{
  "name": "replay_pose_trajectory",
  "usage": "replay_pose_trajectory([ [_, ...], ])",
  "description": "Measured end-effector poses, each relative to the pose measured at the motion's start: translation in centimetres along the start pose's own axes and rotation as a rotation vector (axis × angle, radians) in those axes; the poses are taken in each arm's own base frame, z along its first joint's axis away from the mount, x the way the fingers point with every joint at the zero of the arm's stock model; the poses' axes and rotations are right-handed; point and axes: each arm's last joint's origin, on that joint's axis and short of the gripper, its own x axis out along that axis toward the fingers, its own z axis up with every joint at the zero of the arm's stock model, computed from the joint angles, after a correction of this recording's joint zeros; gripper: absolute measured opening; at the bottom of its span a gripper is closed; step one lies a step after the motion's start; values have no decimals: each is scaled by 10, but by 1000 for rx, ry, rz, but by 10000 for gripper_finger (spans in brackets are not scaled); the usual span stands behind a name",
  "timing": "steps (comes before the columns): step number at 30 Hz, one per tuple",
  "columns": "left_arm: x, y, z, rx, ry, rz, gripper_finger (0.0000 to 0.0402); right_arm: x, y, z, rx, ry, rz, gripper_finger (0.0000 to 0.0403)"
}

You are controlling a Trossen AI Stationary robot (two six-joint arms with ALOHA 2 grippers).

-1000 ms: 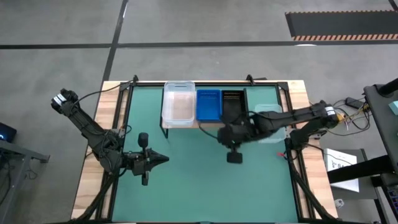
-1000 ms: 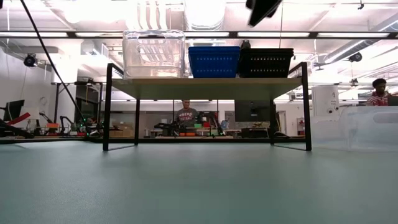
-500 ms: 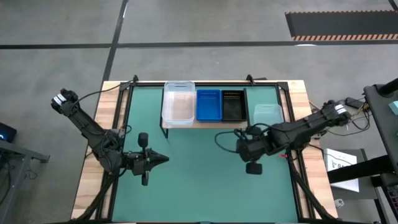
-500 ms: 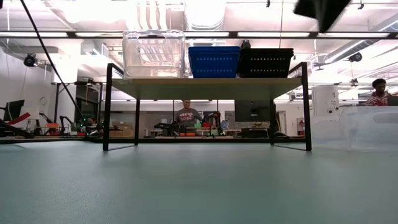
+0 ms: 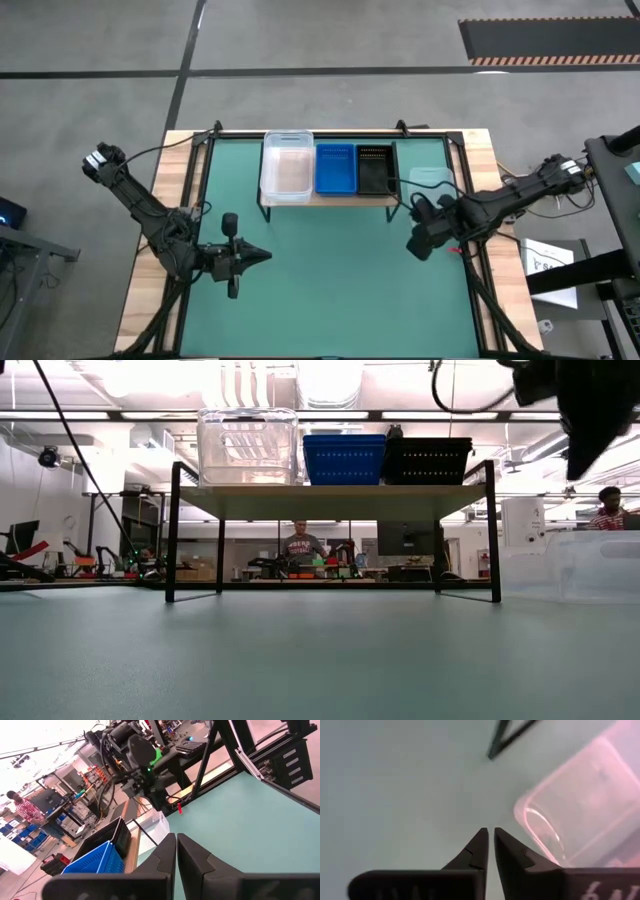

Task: Stack baskets on shelf by color
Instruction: Stack the transparent bin on top of the transparent bins on the shelf

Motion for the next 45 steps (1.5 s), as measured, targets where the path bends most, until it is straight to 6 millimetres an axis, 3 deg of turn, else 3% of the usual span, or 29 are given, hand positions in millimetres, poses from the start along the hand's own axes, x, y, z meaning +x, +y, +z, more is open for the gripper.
replay_pose_trajectory([
  [8, 0, 0, 0, 0, -1, 0, 0, 26, -7, -6, 213, 26, -127, 98],
  [14, 0, 0, 0, 6, -2, 1, 0, 40, -7, -6, 193, 4, -205, 149],
  [20, 0, 0, 0, 6, -2, 1, 0, 45, -5, -3, 178, -53, -259, 170],
  [35, 0, 0, 0, 8, 0, 0, 0, 70, 4, -3, 89, -29, -362, 140],
  [45, 0, 0, 1, 4, -3, 2, 0, 73, 7, -3, 63, -8, -343, 50],
])
